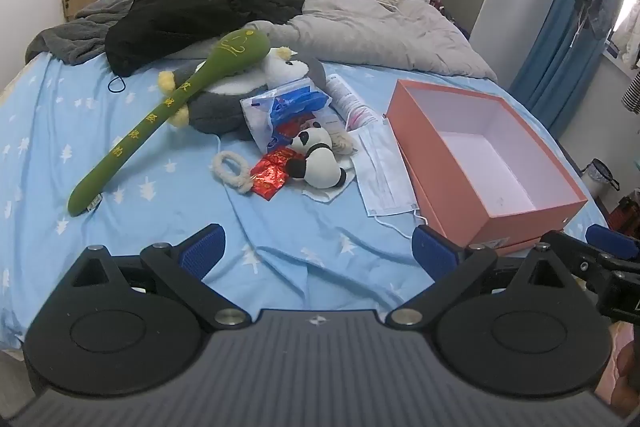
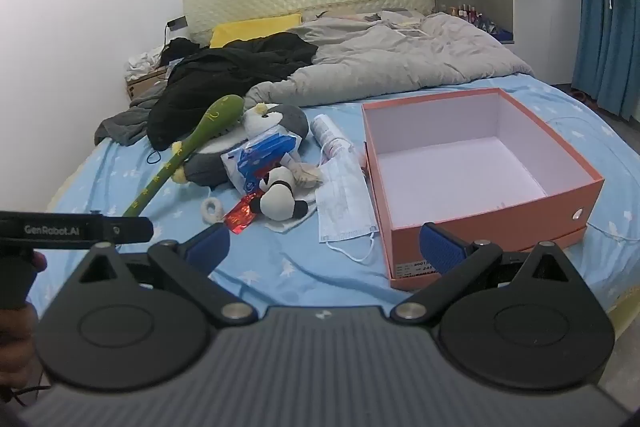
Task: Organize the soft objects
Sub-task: 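Move both tools toward the small panda plush and rope ring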
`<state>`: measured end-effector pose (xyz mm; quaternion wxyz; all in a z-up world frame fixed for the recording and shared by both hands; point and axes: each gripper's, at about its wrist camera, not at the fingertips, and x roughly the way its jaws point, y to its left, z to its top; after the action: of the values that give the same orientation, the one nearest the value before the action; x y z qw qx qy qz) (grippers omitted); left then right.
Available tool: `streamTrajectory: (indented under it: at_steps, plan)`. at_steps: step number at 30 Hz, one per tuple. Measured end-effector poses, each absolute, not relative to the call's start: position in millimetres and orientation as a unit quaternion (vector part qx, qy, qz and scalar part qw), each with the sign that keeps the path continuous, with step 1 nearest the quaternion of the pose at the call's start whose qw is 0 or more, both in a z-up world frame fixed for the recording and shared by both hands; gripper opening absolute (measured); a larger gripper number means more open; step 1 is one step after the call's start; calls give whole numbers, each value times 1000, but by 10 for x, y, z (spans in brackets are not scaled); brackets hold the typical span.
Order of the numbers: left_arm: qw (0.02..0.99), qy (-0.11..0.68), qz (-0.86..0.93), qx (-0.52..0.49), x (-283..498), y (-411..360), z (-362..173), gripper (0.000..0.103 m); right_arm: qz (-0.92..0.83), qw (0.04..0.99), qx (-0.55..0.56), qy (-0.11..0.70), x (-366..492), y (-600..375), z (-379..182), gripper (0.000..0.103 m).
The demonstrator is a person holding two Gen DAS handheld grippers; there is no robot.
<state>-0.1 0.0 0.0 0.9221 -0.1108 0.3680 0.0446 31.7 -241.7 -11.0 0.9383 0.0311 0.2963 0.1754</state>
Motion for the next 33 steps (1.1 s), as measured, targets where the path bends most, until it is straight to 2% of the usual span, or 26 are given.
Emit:
streamTrajectory:
  at_steps: [33]
  plan:
    - [922,368,45,-112,-68,86,-87,101,168,938,29,303,320,-2381,-201,103]
